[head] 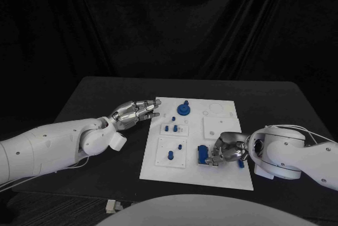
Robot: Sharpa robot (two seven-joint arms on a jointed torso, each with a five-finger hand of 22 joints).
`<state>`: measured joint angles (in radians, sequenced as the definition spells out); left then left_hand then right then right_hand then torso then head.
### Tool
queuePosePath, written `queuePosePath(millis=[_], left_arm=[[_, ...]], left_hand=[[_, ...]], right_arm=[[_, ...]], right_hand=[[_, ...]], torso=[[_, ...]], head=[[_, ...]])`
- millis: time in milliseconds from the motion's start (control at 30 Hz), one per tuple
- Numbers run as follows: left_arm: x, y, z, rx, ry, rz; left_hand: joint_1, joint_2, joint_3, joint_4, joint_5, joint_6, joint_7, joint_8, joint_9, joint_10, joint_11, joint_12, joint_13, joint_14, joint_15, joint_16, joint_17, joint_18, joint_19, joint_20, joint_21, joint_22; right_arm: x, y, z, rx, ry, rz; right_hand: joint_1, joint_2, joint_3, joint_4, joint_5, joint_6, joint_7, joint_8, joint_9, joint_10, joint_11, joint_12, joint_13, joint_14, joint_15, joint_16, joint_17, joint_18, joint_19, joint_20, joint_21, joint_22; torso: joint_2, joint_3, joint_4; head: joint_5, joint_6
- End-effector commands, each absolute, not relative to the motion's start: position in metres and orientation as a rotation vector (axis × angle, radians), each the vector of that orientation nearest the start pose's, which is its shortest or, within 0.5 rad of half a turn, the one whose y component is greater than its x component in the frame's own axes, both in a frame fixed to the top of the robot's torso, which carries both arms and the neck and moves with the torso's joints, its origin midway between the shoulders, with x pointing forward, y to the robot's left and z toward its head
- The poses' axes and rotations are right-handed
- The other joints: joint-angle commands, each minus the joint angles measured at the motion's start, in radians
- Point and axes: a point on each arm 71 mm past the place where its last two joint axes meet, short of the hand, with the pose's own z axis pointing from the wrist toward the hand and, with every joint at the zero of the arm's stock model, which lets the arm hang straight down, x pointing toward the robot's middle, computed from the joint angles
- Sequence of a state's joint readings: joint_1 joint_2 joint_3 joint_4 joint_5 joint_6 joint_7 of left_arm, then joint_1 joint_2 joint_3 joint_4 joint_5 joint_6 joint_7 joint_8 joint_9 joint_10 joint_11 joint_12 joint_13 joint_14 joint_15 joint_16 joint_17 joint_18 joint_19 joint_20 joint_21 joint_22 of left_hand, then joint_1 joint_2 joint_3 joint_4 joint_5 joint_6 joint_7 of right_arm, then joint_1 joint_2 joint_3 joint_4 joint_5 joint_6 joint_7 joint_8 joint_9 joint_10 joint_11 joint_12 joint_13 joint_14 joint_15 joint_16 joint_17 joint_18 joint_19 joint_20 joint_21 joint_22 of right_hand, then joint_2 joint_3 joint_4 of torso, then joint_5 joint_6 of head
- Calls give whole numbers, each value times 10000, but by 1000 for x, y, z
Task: Assemble the parts on the task board
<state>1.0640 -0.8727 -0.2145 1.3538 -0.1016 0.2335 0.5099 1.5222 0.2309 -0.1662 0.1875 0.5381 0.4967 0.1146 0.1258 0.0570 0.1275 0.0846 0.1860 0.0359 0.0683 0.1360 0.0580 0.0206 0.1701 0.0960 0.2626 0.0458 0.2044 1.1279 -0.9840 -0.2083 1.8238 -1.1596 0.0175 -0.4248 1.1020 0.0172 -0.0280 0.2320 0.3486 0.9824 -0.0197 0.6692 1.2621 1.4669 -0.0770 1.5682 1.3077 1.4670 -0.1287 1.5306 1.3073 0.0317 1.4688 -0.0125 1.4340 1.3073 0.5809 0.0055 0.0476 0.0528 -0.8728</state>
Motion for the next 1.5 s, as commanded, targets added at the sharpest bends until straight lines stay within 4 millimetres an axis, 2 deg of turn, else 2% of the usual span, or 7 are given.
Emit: queuePosePath(millis=[33, 400, 833, 1067, 1333, 1367, 1500], left_arm=[[438, 251, -299, -10738, 17680, -18253], [437, 251, -300, -10768, 17728, -18249], [436, 251, -302, -10815, 17791, -18225], [436, 251, -303, -10838, 17832, -18216], [436, 252, -303, -10859, 17831, -18198], [436, 253, -304, -10866, 17836, -18186], [436, 253, -304, -10882, 17842, -18150]], left_hand=[[21, 100, 61, -5, 63, 56, -20, 54, 13, 7, 53, 37, 9, -2, 45, 47, 10, 125, 80, -10, 34, 11], [20, 103, 67, -4, 63, 32, -16, 49, 9, -1, 58, 27, 6, -5, 42, 44, 8, 124, 81, -7, 35, 2], [20, 106, 71, -3, 63, 23, -14, 46, 7, -3, 61, 24, 6, -7, 41, 43, 7, 124, 85, -6, 38, 6], [19, 113, 77, 0, 64, 21, -9, 46, 6, 0, 68, 31, 6, -6, 41, 45, 7, 123, 87, -4, 39, 3], [21, 115, 81, -1, 66, 18, -8, 46, 6, -1, 69, 29, 6, -7, 40, 43, 7, 123, 90, -4, 40, 5], [21, 115, 81, -1, 66, 18, -8, 46, 6, -1, 69, 29, 6, -7, 40, 43, 7, 123, 90, -4, 40, 5], [24, 117, 85, -4, 70, 20, -8, 47, 6, 4, 71, 36, 7, -3, 41, 48, 8, 122, 94, -3, 42, 11]], right_arm=[[367, -197, -279, 54, 24166, 5755], [367, -191, -281, -101, 24280, 5784], [367, -191, -282, -171, 24384, 5754], [367, -190, -282, -212, 24383, 5841], [361, -195, -276, -45, 24083, 6263], [362, -199, -271, 153, 23913, 6300], [371, -212, -255, 666, 23522, 6043]], right_hand=[[81, 71, 58, -34, 80, 115, -9, 97, 42, 1039, -68, 26, 2631, 880, -63, 40, 1809, 25, 467, -75, 29, 2186], [525, 19, 195, -396, -328, 304, -59, 229, 187, 1039, -116, 26, 2631, 876, -105, 34, 1793, 26, 463, -117, 32, 2184], [1729, -116, 848, -1423, 305, 187, -38, -126, 136, 1039, -113, 26, 2631, 867, -114, 12, 1748, 32, 445, -139, 8, 2173], [1357, -346, 611, -1379, -1664, 361, 25, 46, 370, 1039, -45, 26, 2631, 866, -59, 9, 1741, 31, 444, -76, 8, 2172], [472, -1024, 28, -474, -2987, 189, 68, -24, 584, 1039, -7, 26, 2631, 862, -18, 1, 1724, 35, 439, -42, -5, 2169], [121, -1110, 44, 156, -2985, -55, 53, -431, 483, 1039, -18, 26, 2631, 859, -35, -7, 1707, 37, 433, -51, -16, 2165], [-339, -969, 90, 596, -2980, -208, 101, -1238, -76, 1039, 7, 26, 2631, 858, -15, -10, 1701, 40, 428, -49, -28, 2160]], torso=[[1, 1, 0], [1, 0, 0], [1, 2, 0], [0, 0, 0], [0, 0, 0], [0, 0, 0], [-2, 0, -3]], head=[[10, 2], [6, 2], [11, 2], [8, 2], [38, 2], [36, 2], [-24, 2]])
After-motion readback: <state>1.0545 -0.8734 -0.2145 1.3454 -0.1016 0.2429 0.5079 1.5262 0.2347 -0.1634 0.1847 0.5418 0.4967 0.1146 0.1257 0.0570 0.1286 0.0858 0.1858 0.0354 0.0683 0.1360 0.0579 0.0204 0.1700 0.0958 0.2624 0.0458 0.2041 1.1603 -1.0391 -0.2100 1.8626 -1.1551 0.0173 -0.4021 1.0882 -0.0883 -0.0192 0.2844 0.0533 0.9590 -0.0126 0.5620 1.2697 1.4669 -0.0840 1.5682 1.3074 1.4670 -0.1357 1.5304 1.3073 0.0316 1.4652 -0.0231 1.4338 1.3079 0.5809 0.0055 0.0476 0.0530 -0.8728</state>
